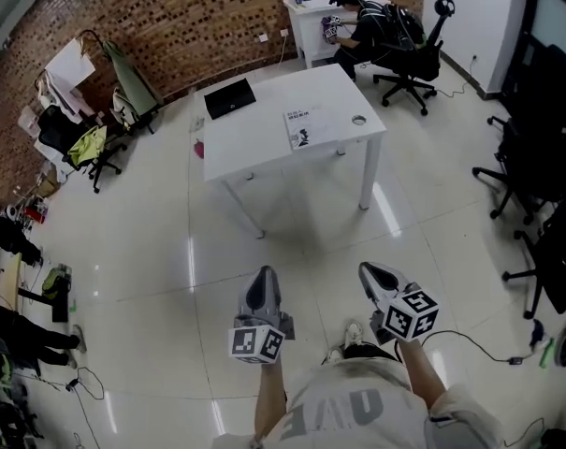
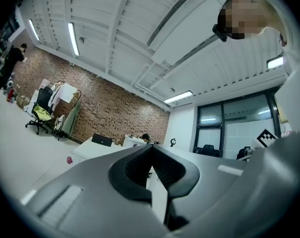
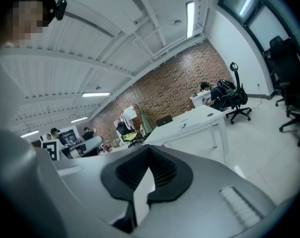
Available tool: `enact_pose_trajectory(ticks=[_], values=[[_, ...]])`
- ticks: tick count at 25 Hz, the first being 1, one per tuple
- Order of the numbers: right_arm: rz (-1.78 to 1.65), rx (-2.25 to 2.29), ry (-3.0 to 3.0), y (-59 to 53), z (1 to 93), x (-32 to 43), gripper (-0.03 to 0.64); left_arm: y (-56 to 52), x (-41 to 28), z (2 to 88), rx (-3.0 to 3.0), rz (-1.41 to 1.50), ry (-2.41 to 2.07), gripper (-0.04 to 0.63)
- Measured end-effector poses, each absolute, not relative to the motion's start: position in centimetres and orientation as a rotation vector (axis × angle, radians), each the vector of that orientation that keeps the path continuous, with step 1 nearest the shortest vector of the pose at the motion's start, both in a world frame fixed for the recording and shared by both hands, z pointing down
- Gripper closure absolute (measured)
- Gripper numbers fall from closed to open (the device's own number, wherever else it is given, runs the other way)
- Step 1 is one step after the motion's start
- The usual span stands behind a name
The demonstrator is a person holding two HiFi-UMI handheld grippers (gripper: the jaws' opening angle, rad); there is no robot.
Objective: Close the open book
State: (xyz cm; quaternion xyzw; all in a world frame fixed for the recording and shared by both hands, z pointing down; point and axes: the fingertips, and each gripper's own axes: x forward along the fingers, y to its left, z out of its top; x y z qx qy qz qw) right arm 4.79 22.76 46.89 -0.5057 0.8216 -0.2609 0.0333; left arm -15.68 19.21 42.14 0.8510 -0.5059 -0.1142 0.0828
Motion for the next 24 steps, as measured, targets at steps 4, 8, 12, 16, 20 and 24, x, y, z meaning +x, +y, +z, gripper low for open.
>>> enact_pose_trajectory(ticks=[4, 8, 12, 16, 20, 24], values=[[-0.75, -1.574, 2.547, 24.6, 46.0, 2.5, 0.614, 21.1, -18.6, 41.8, 2.509, -0.348, -1.578, 0.578], [-0.728, -1.587, 2.553, 26.7, 45.9, 2.5, 0.614, 22.7, -19.3, 42.0, 2.489, -0.329, -1.611, 0.578], [-0.715, -1.609, 2.525, 27.7, 45.6, 3.6, 0.614, 23.5, -18.7, 42.0, 2.5, -0.302, -1.604, 0.578], [-0.703, -1.628, 2.502, 27.8, 45.5, 4.1, 0.614, 23.7, -18.3, 42.1, 2.506, -0.298, -1.595, 0.578], [-0.726, -1.616, 2.505, 27.8, 45.7, 4.5, 0.614, 23.5, -17.9, 41.9, 2.515, -0.285, -1.6, 0.578], [-0.832, -1.555, 2.519, 28.0, 47.4, 4.2, 0.614, 23.4, -17.6, 42.8, 2.502, -0.251, -1.605, 0.578]])
